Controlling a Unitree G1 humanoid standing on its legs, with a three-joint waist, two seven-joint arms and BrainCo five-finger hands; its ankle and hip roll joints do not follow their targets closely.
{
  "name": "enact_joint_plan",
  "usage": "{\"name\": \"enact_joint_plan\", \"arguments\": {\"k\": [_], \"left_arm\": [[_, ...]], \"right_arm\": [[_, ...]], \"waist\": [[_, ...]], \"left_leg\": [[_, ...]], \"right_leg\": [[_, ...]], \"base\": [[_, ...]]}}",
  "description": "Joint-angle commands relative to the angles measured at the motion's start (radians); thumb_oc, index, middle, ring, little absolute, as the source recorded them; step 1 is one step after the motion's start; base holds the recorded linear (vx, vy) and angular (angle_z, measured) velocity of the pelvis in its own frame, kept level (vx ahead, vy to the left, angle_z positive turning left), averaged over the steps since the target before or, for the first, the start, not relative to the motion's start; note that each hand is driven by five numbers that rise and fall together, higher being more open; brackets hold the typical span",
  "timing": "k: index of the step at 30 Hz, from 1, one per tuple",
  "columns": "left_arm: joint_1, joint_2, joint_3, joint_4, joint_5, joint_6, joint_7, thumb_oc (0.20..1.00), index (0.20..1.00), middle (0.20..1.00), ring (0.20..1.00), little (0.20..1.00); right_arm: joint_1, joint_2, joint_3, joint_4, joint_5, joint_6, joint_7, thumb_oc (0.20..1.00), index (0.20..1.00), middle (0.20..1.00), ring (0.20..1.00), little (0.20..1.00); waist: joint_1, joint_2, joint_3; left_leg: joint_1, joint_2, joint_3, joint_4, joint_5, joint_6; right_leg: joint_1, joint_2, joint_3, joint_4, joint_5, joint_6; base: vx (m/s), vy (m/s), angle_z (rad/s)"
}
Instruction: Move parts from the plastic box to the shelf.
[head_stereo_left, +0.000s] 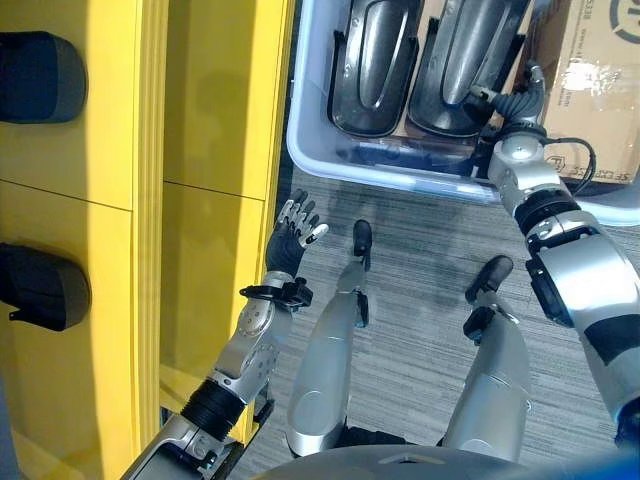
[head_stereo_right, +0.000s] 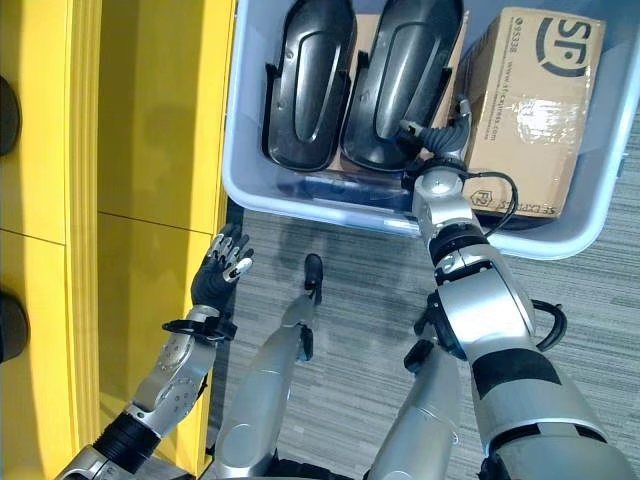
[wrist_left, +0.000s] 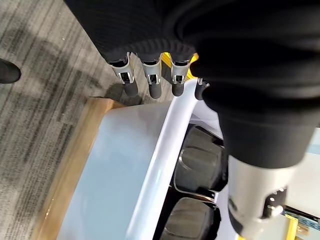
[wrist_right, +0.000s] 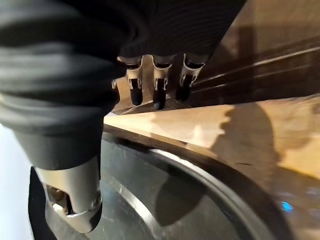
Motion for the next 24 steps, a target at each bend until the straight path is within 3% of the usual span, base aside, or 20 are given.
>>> {"name": "enact_joint_plan", "arguments": {"k": [1, 13, 14, 21, 24], "left_arm": [[-0.051, 0.07, 0.0, -0.123, 0.004, -0.055, -0.002, 1.0, 1.0, 1.0, 1.0, 1.0], [-0.039, 0.076, -0.007, -0.148, 0.003, -0.057, 0.0, 1.0, 1.0, 1.0, 1.0, 1.0], [-0.039, 0.078, -0.006, -0.145, 0.0, -0.056, -0.002, 1.0, 1.0, 1.0, 1.0, 1.0], [-0.044, 0.068, 0.004, -0.122, -0.009, -0.058, -0.004, 1.0, 1.0, 1.0, 1.0, 1.0], [-0.041, 0.075, 0.012, -0.105, -0.02, -0.055, -0.019, 1.0, 1.0, 1.0, 1.0, 1.0]], "right_arm": [[-0.106, -0.084, 0.04, 0.002, 0.001, -0.02, -0.02, 1.0, 1.0, 1.0, 1.0, 1.0], [-0.14, -0.169, 0.08, 0.089, -0.011, 0.027, 0.007, 1.0, 1.0, 1.0, 1.0, 1.0], [-0.139, -0.17, 0.094, 0.102, -0.027, 0.041, 0.019, 0.2, 0.2, 0.2, 0.2, 0.2], [-0.076, -0.155, 0.056, 0.039, -0.003, 0.013, 0.006, 0.2, 0.2, 0.2, 0.2, 0.2], [-0.042, -0.159, 0.044, -0.057, 0.016, -0.022, -0.002, 0.2, 0.2, 0.2, 0.2, 0.2]], "waist": [[0.021, -0.01, 0.049], [0.05, 0.0, 0.049], [0.05, 0.001, 0.049], [0.023, -0.023, 0.049], [-0.003, -0.054, 0.049]], "left_leg": [[-0.012, 0.052, -0.016, 0.136, -0.198, -0.05], [-0.087, 0.048, -0.039, 0.156, -0.2, -0.045], [-0.088, 0.046, -0.039, 0.157, -0.201, -0.044], [-0.025, 0.051, -0.033, 0.157, -0.205, -0.046], [0.055, 0.059, -0.027, 0.141, -0.203, -0.052]], "right_leg": [[0.192, 0.044, 0.011, -0.279, 0.065, 0.091], [0.139, 0.044, 0.0, -0.26, 0.054, 0.09], [0.138, 0.044, 0.0, -0.257, 0.052, 0.088], [0.19, 0.048, 0.006, -0.254, 0.05, 0.085], [0.264, 0.053, 0.005, -0.274, 0.058, 0.087]], "base": [[0.01, -0.002, 0.09], [0.01, -0.001, 0.05], [0.01, 0.032, 0.07], [0.0, 0.011, 0.01], [-0.01, 0.006, 0.0]]}}
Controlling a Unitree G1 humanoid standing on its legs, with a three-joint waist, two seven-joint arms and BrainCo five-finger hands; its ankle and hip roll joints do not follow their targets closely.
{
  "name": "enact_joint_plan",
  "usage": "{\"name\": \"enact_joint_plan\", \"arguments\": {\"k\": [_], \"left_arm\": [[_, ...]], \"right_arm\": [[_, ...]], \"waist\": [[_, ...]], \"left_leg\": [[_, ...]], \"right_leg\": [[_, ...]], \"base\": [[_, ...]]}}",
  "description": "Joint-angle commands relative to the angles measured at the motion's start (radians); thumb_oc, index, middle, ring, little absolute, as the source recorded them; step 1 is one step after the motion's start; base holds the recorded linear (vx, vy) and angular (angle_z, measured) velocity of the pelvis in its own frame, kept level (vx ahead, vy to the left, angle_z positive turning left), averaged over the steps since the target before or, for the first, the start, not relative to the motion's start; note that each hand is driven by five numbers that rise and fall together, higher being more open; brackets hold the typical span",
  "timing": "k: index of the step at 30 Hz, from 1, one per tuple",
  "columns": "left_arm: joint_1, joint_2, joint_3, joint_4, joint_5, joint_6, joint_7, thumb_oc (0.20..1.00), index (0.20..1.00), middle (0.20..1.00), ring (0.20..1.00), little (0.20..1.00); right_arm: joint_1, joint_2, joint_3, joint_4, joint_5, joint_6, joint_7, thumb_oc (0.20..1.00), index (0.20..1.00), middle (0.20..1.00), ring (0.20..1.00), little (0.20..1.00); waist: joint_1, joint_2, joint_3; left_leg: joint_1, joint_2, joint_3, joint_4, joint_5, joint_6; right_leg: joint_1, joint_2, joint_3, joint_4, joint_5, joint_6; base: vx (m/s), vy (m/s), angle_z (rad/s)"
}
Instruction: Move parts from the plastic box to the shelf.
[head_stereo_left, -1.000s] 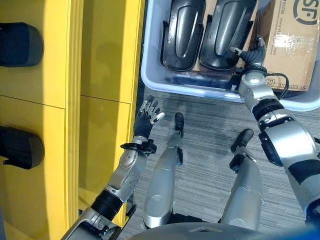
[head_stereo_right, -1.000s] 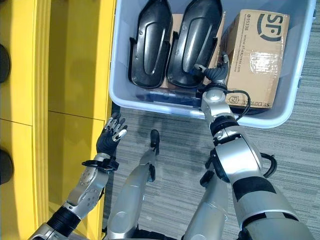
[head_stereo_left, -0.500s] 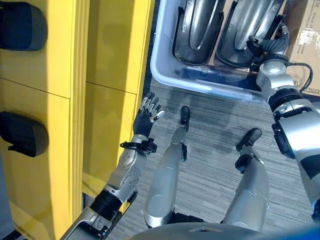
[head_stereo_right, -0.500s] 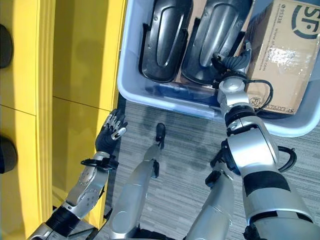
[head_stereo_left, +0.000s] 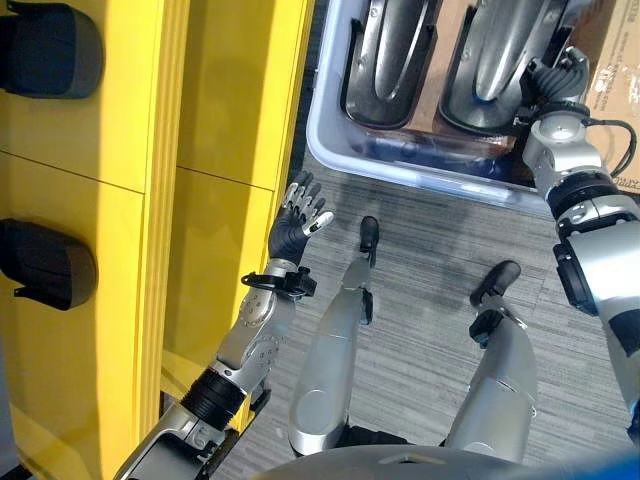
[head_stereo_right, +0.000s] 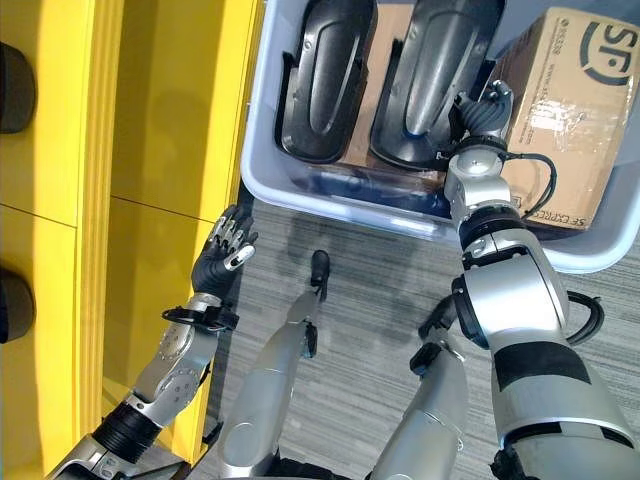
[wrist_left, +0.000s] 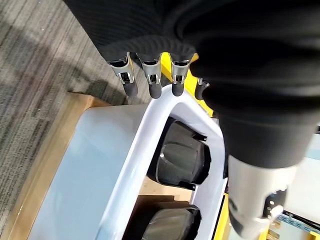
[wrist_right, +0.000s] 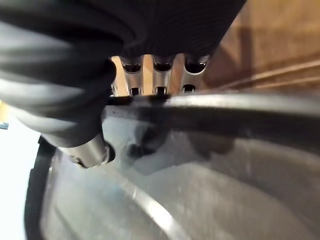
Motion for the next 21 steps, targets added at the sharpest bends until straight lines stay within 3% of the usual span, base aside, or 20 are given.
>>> {"name": "enact_joint_plan", "arguments": {"k": [1, 2, 6, 10, 13, 19, 21], "left_arm": [[0.009, 0.062, 0.024, -0.057, -0.021, -0.047, -0.022, 1.0, 1.0, 1.0, 1.0, 1.0], [0.01, 0.067, 0.035, -0.054, -0.025, -0.045, -0.03, 1.0, 1.0, 1.0, 1.0, 1.0], [0.03, 0.079, 0.053, -0.04, -0.033, -0.039, -0.046, 1.0, 1.0, 1.0, 1.0, 1.0], [0.074, 0.096, 0.107, -0.034, -0.035, -0.022, -0.054, 1.0, 1.0, 1.0, 1.0, 1.0], [0.128, 0.096, 0.148, -0.03, -0.036, -0.002, -0.075, 1.0, 1.0, 1.0, 1.0, 1.0], [0.182, 0.081, 0.177, -0.03, -0.026, 0.028, -0.091, 1.0, 1.0, 1.0, 1.0, 1.0], [0.232, 0.061, 0.226, -0.012, -0.006, 0.048, -0.1, 1.0, 1.0, 1.0, 1.0, 1.0]], "right_arm": [[-0.005, -0.08, 0.04, -0.102, 0.013, -0.069, -0.039, 0.2, 0.2, 0.2, 0.2, 0.2], [-0.006, -0.089, 0.041, -0.137, 0.009, -0.08, -0.042, 0.2, 0.2, 0.2, 0.2, 0.2], [0.016, -0.102, 0.018, -0.229, 0.013, -0.104, -0.065, 0.2, 0.2, 0.2, 0.2, 0.2], [0.116, -0.076, -0.091, -0.566, 0.009, -0.171, -0.127, 0.2, 0.2, 0.2, 0.2, 0.2], [0.301, -0.001, -0.15, -0.86, -0.043, -0.202, -0.105, 0.2, 0.2, 0.2, 0.2, 0.2], [0.563, 0.153, -0.186, -1.076, 0.006, -0.243, -0.023, 0.2, 0.2, 0.2, 0.2, 0.2], [0.787, 0.254, -0.155, -1.208, 0.046, -0.249, 0.076, 0.2, 0.2, 0.2, 0.2, 0.2]], "waist": [[-0.012, -0.052, 0.051], [-0.02, -0.063, 0.051], [-0.03, -0.079, 0.051], [-0.052, -0.102, 0.05], [-0.071, -0.12, -0.008], [-0.094, -0.131, -0.057], [-0.118, -0.133, -0.105]], "left_leg": [[0.074, 0.07, 0.002, 0.114, -0.204, -0.062], [0.082, 0.069, 0.01, 0.105, -0.175, -0.057], [0.162, 0.073, 0.013, 0.086, -0.17, -0.061], [0.29, 0.088, 0.021, 0.07, -0.174, -0.067], [0.361, 0.103, 0.03, 0.048, -0.173, -0.068], [0.416, 0.12, 0.038, 0.04, -0.172, -0.069], [0.479, 0.143, 0.045, 0.027, -0.17, -0.073]], "right_leg": [[0.258, 0.067, 0.021, -0.305, 0.066, 0.085], [0.265, 0.066, 0.014, -0.315, 0.09, 0.077], [0.337, 0.067, 0.009, -0.331, 0.089, 0.076], [0.445, 0.07, 0.017, -0.343, 0.081, 0.075], [0.496, 0.077, 0.024, -0.356, 0.076, 0.073], [0.537, 0.081, 0.031, -0.354, 0.063, 0.069], [0.573, 0.093, 0.041, -0.322, 0.026, 0.065]], "base": [[-0.09, 0.013, -0.04], [-0.09, -0.011, -0.1], [-0.01, -0.013, -0.13], [0.03, -0.019, -0.23], [0.06, -0.039, -0.1], [0.03, -0.031, -0.14], [0.07, -0.091, -0.13]]}}
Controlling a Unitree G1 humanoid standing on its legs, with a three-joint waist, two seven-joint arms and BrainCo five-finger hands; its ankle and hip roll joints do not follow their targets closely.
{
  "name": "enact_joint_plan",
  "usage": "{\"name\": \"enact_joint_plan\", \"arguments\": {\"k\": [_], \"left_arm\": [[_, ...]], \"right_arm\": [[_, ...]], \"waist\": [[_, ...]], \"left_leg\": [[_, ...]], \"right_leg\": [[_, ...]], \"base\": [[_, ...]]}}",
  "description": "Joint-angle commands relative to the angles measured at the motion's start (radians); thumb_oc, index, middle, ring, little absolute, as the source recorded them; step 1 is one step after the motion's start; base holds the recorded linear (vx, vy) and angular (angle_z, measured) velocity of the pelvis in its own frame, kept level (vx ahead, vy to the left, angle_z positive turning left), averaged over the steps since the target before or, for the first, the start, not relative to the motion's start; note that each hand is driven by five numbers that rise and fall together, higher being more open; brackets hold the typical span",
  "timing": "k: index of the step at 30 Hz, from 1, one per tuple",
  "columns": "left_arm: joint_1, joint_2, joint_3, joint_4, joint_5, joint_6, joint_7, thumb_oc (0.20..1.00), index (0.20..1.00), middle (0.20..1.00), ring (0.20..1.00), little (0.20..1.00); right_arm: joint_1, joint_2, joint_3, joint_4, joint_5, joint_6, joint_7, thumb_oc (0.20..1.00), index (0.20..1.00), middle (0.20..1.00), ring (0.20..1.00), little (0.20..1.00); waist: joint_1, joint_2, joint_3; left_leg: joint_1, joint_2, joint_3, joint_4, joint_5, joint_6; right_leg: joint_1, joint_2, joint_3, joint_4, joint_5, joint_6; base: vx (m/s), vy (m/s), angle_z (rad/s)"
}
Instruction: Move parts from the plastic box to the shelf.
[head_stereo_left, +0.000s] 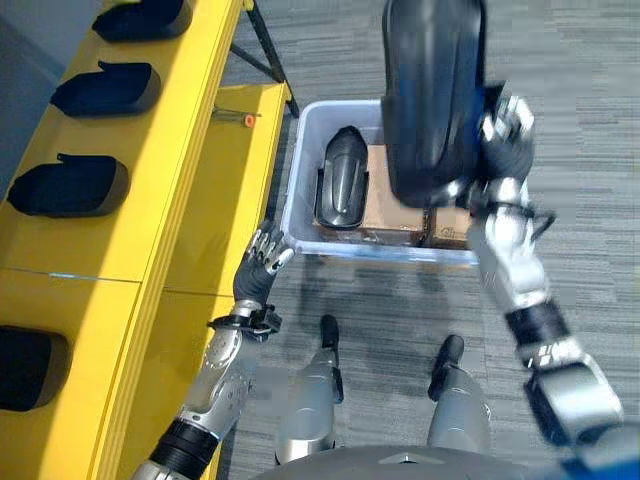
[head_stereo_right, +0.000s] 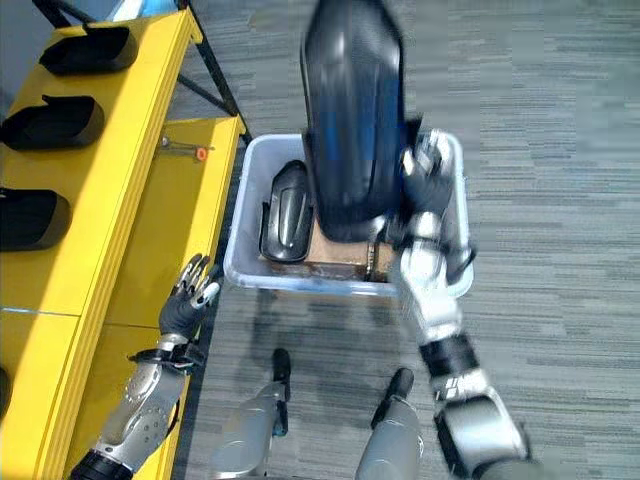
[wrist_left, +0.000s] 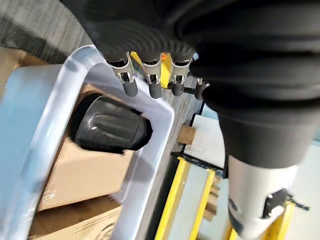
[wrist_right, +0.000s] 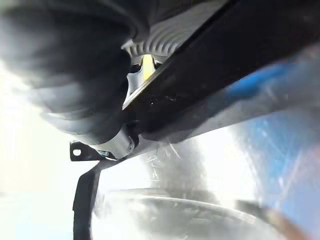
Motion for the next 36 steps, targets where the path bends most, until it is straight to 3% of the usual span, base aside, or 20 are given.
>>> {"name": "enact_joint_plan", "arguments": {"k": [1, 6, 9, 11, 13, 17, 18, 19, 20, 21, 23, 24, 25, 26, 27, 28, 32, 36], "left_arm": [[-0.032, 0.043, 0.074, -0.033, 0.034, -0.015, -0.031, 1.0, 1.0, 1.0, 1.0, 1.0], [0.036, 0.022, 0.128, -0.029, 0.051, -0.001, -0.039, 1.0, 1.0, 1.0, 1.0, 1.0], [0.082, -0.001, 0.162, -0.035, 0.047, 0.004, -0.044, 1.0, 1.0, 1.0, 1.0, 1.0], [0.096, -0.014, 0.169, -0.032, 0.049, 0.004, -0.044, 1.0, 1.0, 1.0, 1.0, 1.0], [0.102, -0.025, 0.168, -0.022, 0.046, 0.004, -0.041, 1.0, 1.0, 1.0, 1.0, 1.0], [0.104, -0.051, 0.16, -0.008, 0.051, 0.004, -0.036, 1.0, 1.0, 1.0, 1.0, 1.0], [0.086, -0.053, 0.16, 0.009, 0.064, 0.006, -0.031, 1.0, 1.0, 1.0, 1.0, 1.0], [0.085, -0.054, 0.16, 0.01, 0.065, 0.006, -0.031, 1.0, 1.0, 1.0, 1.0, 1.0], [0.08, -0.059, 0.161, 0.016, 0.065, 0.011, -0.04, 1.0, 1.0, 1.0, 1.0, 1.0], [0.082, -0.065, 0.161, 0.008, 0.067, 0.013, -0.043, 1.0, 1.0, 1.0, 1.0, 1.0], [0.077, -0.069, 0.163, 0.008, 0.07, 0.014, -0.045, 1.0, 1.0, 1.0, 1.0, 1.0], [0.063, -0.071, 0.156, 0.007, 0.074, 0.016, -0.046, 1.0, 1.0, 1.0, 1.0, 1.0], [0.05, -0.073, 0.145, 0.002, 0.079, 0.022, -0.051, 1.0, 1.0, 1.0, 1.0, 1.0], [0.052, -0.073, 0.144, 0.002, 0.079, 0.023, -0.051, 1.0, 1.0, 1.0, 1.0, 1.0], [0.053, -0.079, 0.141, 0.004, 0.081, 0.027, -0.057, 1.0, 1.0, 1.0, 1.0, 1.0], [0.054, -0.075, 0.142, 0.001, 0.08, 0.024, -0.056, 1.0, 1.0, 1.0, 1.0, 1.0], [0.069, -0.063, 0.16, -0.006, 0.085, 0.025, -0.07, 1.0, 1.0, 1.0, 1.0, 1.0], [0.088, -0.056, 0.185, -0.005, 0.09, 0.028, -0.067, 1.0, 1.0, 1.0, 1.0, 1.0]], "right_arm": [[-0.078, -0.005, -0.02, -0.107, 0.039, -0.093, 0.123, 0.2, 0.2, 0.2, 0.2, 0.2], [0.038, 0.027, 0.029, -0.148, 0.079, -0.076, 0.196, 0.2, 0.2, 0.2, 0.2, 0.2], [0.054, 0.029, 0.061, -0.165, 0.115, -0.073, 0.234, 0.2, 0.2, 0.2, 0.2, 0.2], [0.035, 0.021, 0.076, -0.168, 0.116, -0.076, 0.241, 0.2, 0.2, 0.2, 0.2, 0.2], [0.015, 0.013, 0.09, -0.165, 0.127, -0.08, 0.241, 0.2, 0.2, 0.2, 0.2, 0.2], [0.017, -0.014, 0.083, -0.182, 0.119, -0.084, 0.234, 0.2, 0.2, 0.2, 0.2, 0.2], [0.033, -0.045, 0.077, -0.204, 0.114, -0.085, 0.24, 0.2, 0.2, 0.2, 0.2, 0.2], [0.034, -0.045, 0.077, -0.205, 0.114, -0.085, 0.24, 0.2, 0.2, 0.2, 0.2, 0.2], [0.062, -0.055, 0.066, -0.209, 0.117, -0.083, 0.239, 0.2, 0.2, 0.2, 0.2, 0.2], [0.077, -0.053, 0.065, -0.21, 0.125, -0.083, 0.245, 0.2, 0.2, 0.2, 0.2, 0.2], [0.111, -0.05, 0.058, -0.224, 0.126, -0.08, 0.251, 0.2, 0.2, 0.2, 0.2, 0.2], [0.128, -0.046, 0.059, -0.232, 0.135, -0.076, 0.26, 0.2, 0.2, 0.2, 0.2, 0.2], [0.16, -0.049, 0.041, -0.253, 0.136, -0.074, 0.257, 0.2, 0.2, 0.2, 0.2, 0.2], [0.163, -0.049, 0.04, -0.256, 0.136, -0.073, 0.256, 0.2, 0.2, 0.2, 0.2, 0.2], [0.171, -0.045, 0.035, -0.255, 0.146, -0.074, 0.257, 0.2, 0.2, 0.2, 0.2, 0.2], [0.191, -0.038, 0.032, -0.254, 0.155, -0.07, 0.262, 0.2, 0.2, 0.2, 0.2, 0.2], [0.232, -0.036, 0.005, -0.266, 0.16, -0.051, 0.278, 0.2, 0.2, 0.2, 0.2, 0.2], [0.256, -0.025, -0.025, -0.275, 0.156, -0.043, 0.281, 0.2, 0.2, 0.2, 0.2, 0.2]], "waist": [[0.003, -0.054, 0.039], [-0.012, -0.059, -0.006], [-0.005, -0.057, -0.023], [0.006, -0.05, -0.025], [0.022, -0.037, -0.023], [0.039, -0.021, -0.026], [0.023, -0.036, -0.028], [0.023, -0.038, -0.027], [0.005, -0.044, -0.035], [-0.002, -0.043, -0.039], [-0.013, -0.039, -0.051], [-0.021, -0.037, -0.053], [-0.047, -0.029, -0.062], [-0.048, -0.031, -0.062], [-0.057, -0.028, -0.067], [-0.048, -0.026, -0.06], [-0.04, -0.042, -0.05], [-0.018, -0.059, -0.039]], "left_leg": [[0.048, 0.093, -0.037, 0.078, -0.096, -0.046], [0.125, 0.136, -0.028, 0.061, -0.085, -0.054], [0.154, 0.184, -0.034, 0.046, -0.049, -0.067], [0.15, 0.21, -0.046, 0.034, -0.004, -0.079], [0.133, 0.235, -0.067, 0.006, 0.08, -0.104], [0.091, 0.241, -0.073, -0.044, 0.209, -0.124], [0.089, 0.244, -0.004, -0.014, 0.192, -0.119], [0.09, 0.242, -0.003, -0.012, 0.189, -0.119], [0.115, 0.263, 0.081, 0.037, 0.144, -0.117], [0.134, 0.27, 0.099, 0.072, 0.113, -0.115], [0.191, 0.271, 0.093, 0.121, 0.061, -0.107], [0.223, 0.258, 0.082, 0.131, 0.028, -0.1], [0.258, 0.229, 0.112, 0.078, -0.035, -0.088], [0.261, 0.223, 0.112, 0.074, -0.034, -0.084], [0.26, 0.214, 0.14, 0.054, -0.077, -0.076], [0.222, 0.193, 0.111, 0.112, -0.114, -0.071], [0.191, 0.144, 0.111, 0.159, -0.183, -0.043], [0.144, 0.107, 0.085, 0.236, -0.229, -0.022]], "right_leg": [[0.159, 0.017, -0.007, -0.159, -0.003, 0.042], [0.189, 0.042, -0.004, -0.078, -0.065, 0.028], [0.199, 0.081, -0.012, -0.022, -0.116, 0.0], [0.205, 0.108, -0.032, -0.011, -0.138, -0.018], [0.214, 0.14, -0.066, -0.013, -0.157, -0.037], [0.231, 0.146, -0.136, -0.036, -0.17, -0.061], [0.236, 0.123, -0.161, -0.046, -0.177, -0.065], [0.237, 0.12, -0.16, -0.043, -0.179, -0.064], [0.235, 0.097, -0.209, -0.059, -0.16, -0.069], [0.23, 0.087, -0.221, -0.054, -0.151, -0.067], [0.217, 0.057, -0.239, -0.033, -0.134, -0.064], [0.21, 0.031, -0.252, -0.017, -0.121, -0.054], [0.198, -0.015, -0.276, -0.001, -0.093, -0.032], [0.199, -0.021, -0.276, 0.002, -0.092, -0.028], [0.2, -0.034, -0.281, 0.006, -0.081, -0.021], [0.194, -0.054, -0.261, 0.007, -0.06, -0.008], [0.215, -0.134, -0.276, 0.016, -0.007, 0.028], [0.238, -0.177, -0.285, 0.014, 0.017, 0.046]], "base": [[0.07, -0.102, -0.14], [0.02, -0.106, -0.05], [-0.04, -0.19, -0.04], [-0.08, -0.194, -0.02], [-0.11, -0.207, 0.24], [-0.09, -0.12, 0.63], [-0.07, -0.068, 0.91], [-0.15, -0.086, 1.09], [-0.16, -0.021, 1.21], [-0.19, 0.01, 1.19], [-0.1, 0.106, 0.87], [-0.14, 0.221, 0.52], [-0.11, 0.197, 0.32], [-0.07, 0.194, 0.7], [-0.04, 0.224, 1.29], [-0.06, 0.28, 1.35], [-0.04, 0.229, 0.44], [0.0, 0.15, 0.28]]}}
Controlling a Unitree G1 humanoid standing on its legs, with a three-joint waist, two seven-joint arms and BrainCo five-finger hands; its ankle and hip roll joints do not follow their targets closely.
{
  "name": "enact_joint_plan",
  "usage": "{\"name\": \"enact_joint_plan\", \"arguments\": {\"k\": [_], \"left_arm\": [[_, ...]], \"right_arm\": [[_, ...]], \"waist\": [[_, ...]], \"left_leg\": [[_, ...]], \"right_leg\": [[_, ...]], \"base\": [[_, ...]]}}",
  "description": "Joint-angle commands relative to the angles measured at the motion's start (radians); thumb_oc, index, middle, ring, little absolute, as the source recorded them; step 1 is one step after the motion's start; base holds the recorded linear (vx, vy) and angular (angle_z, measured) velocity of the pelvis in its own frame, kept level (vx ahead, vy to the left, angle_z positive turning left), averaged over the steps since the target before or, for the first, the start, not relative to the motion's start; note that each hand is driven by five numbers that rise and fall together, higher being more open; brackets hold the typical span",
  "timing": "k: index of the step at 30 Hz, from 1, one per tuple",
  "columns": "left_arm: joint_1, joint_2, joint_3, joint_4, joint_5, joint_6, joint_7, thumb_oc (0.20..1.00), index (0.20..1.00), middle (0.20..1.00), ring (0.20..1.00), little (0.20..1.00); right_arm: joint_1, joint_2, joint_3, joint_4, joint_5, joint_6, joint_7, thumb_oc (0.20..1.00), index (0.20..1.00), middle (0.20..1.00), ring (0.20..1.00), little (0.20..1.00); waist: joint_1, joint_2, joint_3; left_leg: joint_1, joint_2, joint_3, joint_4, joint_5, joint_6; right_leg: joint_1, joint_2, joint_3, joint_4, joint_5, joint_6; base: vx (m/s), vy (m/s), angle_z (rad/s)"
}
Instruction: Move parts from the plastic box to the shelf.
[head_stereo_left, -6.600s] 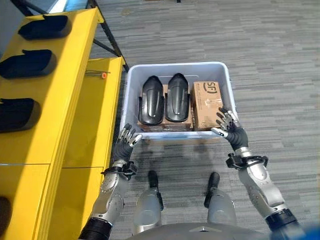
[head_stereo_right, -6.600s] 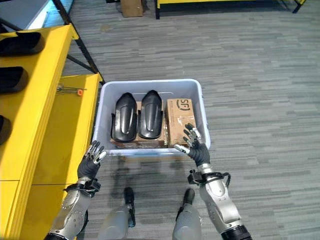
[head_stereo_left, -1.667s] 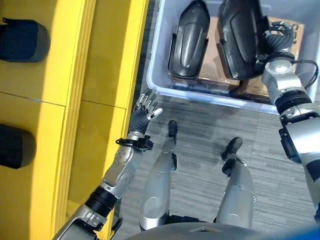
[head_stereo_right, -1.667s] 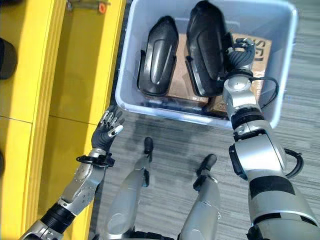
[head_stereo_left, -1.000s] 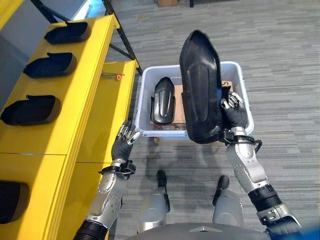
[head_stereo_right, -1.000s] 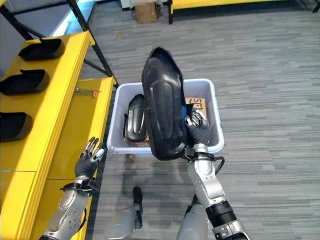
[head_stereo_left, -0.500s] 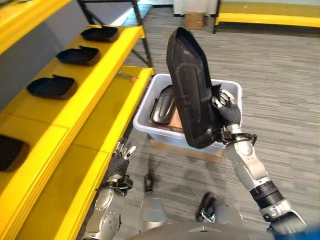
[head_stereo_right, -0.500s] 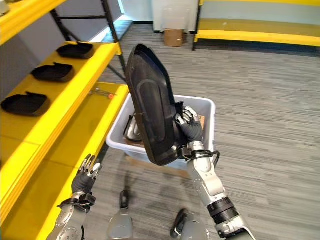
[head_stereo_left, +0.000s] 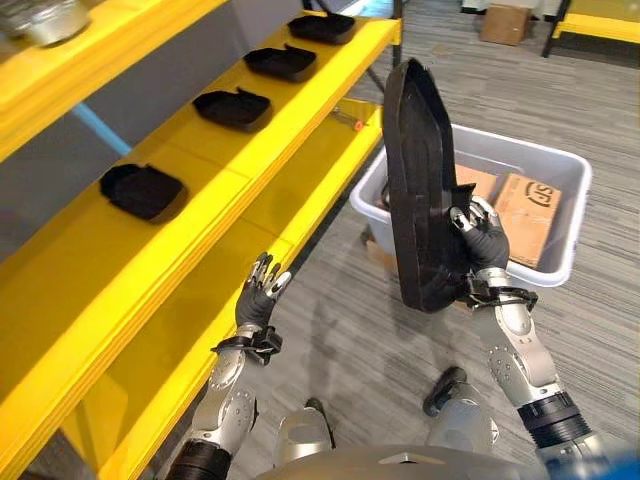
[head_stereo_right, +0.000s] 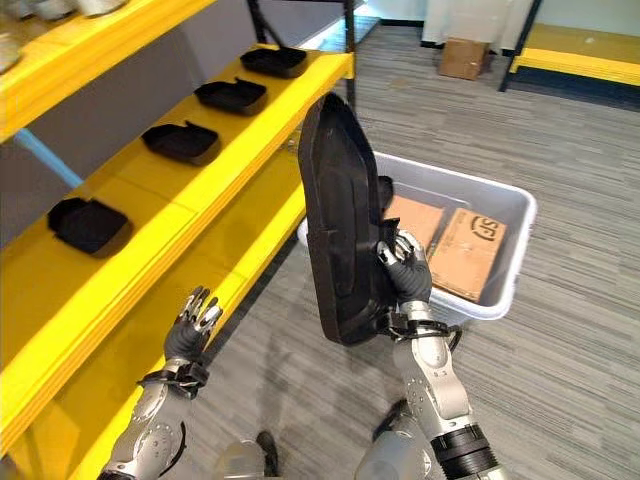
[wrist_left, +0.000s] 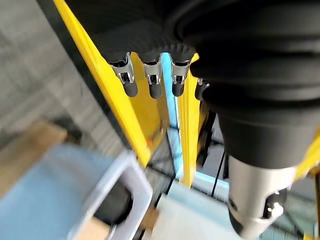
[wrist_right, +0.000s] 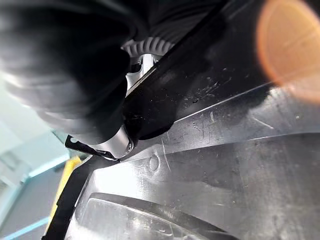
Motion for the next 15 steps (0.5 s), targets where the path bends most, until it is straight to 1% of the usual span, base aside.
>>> {"name": "enact_joint_plan", "arguments": {"k": [1, 2, 3, 6, 10, 11, 12, 14, 15], "left_arm": [[0.034, 0.074, 0.059, -0.12, 0.037, -0.031, -0.012, 1.0, 1.0, 1.0, 1.0, 1.0], [0.038, 0.076, 0.065, -0.119, 0.039, -0.033, -0.012, 1.0, 1.0, 1.0, 1.0, 1.0], [0.04, 0.079, 0.073, -0.117, 0.043, -0.034, -0.009, 1.0, 1.0, 1.0, 1.0, 1.0], [0.044, 0.084, 0.085, -0.13, 0.045, -0.041, -0.002, 1.0, 1.0, 1.0, 1.0, 1.0], [0.034, 0.097, 0.092, -0.136, 0.058, -0.04, 0.007, 1.0, 1.0, 1.0, 1.0, 1.0], [0.032, 0.099, 0.094, -0.138, 0.061, -0.042, 0.006, 1.0, 1.0, 1.0, 1.0, 1.0], [0.024, 0.102, 0.094, -0.143, 0.071, -0.04, 0.006, 1.0, 1.0, 1.0, 1.0, 1.0], [0.024, 0.102, 0.093, -0.143, 0.071, -0.04, 0.007, 1.0, 1.0, 1.0, 1.0, 1.0], [0.009, 0.11, 0.093, -0.13, 0.084, -0.041, 0.008, 1.0, 1.0, 1.0, 1.0, 1.0]], "right_arm": [[-0.055, 0.045, -0.053, -0.091, 0.003, -0.057, 0.025, 0.2, 0.2, 0.2, 0.2, 0.2], [-0.054, 0.045, -0.053, -0.093, 0.003, -0.058, 0.026, 0.2, 0.2, 0.2, 0.2, 0.2], [-0.062, 0.041, -0.05, -0.098, -0.019, -0.056, 0.027, 0.2, 0.2, 0.2, 0.2, 0.2], [-0.078, 0.047, -0.034, -0.098, -0.024, -0.055, 0.028, 0.2, 0.2, 0.2, 0.2, 0.2], [-0.107, 0.058, 0.004, -0.1, -0.032, -0.047, 0.037, 0.2, 0.2, 0.2, 0.2, 0.2], [-0.11, 0.058, 0.01, -0.101, -0.036, -0.043, 0.04, 0.2, 0.2, 0.2, 0.2, 0.2], [-0.109, 0.064, 0.017, -0.1, -0.04, -0.037, 0.047, 0.2, 0.2, 0.2, 0.2, 0.2], [-0.109, 0.065, 0.017, -0.1, -0.041, -0.038, 0.048, 0.2, 0.2, 0.2, 0.2, 0.2], [-0.092, 0.067, 0.017, -0.102, -0.043, -0.032, 0.053, 0.2, 0.2, 0.2, 0.2, 0.2]], "waist": [[-0.004, -0.046, 0.009], [0.001, -0.05, 0.012], [0.02, -0.056, 0.025], [0.044, -0.063, 0.041], [0.084, -0.082, 0.06], [0.095, -0.086, 0.06], [0.118, -0.095, 0.044], [0.116, -0.095, 0.042], [0.112, -0.101, 0.004]], "left_leg": [[-0.094, 0.076, -0.083, 0.098, -0.007, -0.002], [-0.099, 0.07, -0.086, 0.109, -0.015, 0.0], [-0.121, 0.06, -0.099, 0.142, -0.027, 0.004], [-0.144, 0.038, -0.119, 0.16, -0.04, 0.014], [-0.188, -0.004, -0.157, 0.192, -0.063, 0.032], [-0.197, -0.021, -0.166, 0.195, -0.068, 0.037], [-0.231, -0.072, -0.191, 0.204, -0.082, 0.055], [-0.233, -0.074, -0.193, 0.204, -0.082, 0.056], [-0.253, -0.135, -0.229, 0.185, -0.085, 0.088]], "right_leg": [[0.164, -0.02, 0.067, -0.042, -0.001, 0.032], [0.169, -0.023, 0.067, -0.044, 0.001, 0.034], [0.18, -0.03, 0.061, -0.053, 0.011, 0.04], [0.2, -0.036, 0.046, -0.074, 0.03, 0.047], [0.229, -0.049, 0.017, -0.125, 0.082, 0.067], [0.244, -0.054, 0.005, -0.146, 0.105, 0.075], [0.271, -0.078, -0.018, -0.181, 0.16, 0.091], [0.273, -0.078, -0.021, -0.184, 0.163, 0.091], [0.285, -0.092, 0.025, -0.183, 0.211, 0.091]], "base": [[0.01, 0.108, 0.57], [0.01, 0.152, 0.67], [0.01, 0.124, 0.65], [-0.01, 0.112, 0.21], [-0.02, 0.103, 0.14], [0.04, 0.266, 0.41], [0.04, 0.229, 0.6], [0.07, 0.189, 0.93], [0.17, 0.354, 0.78]]}}
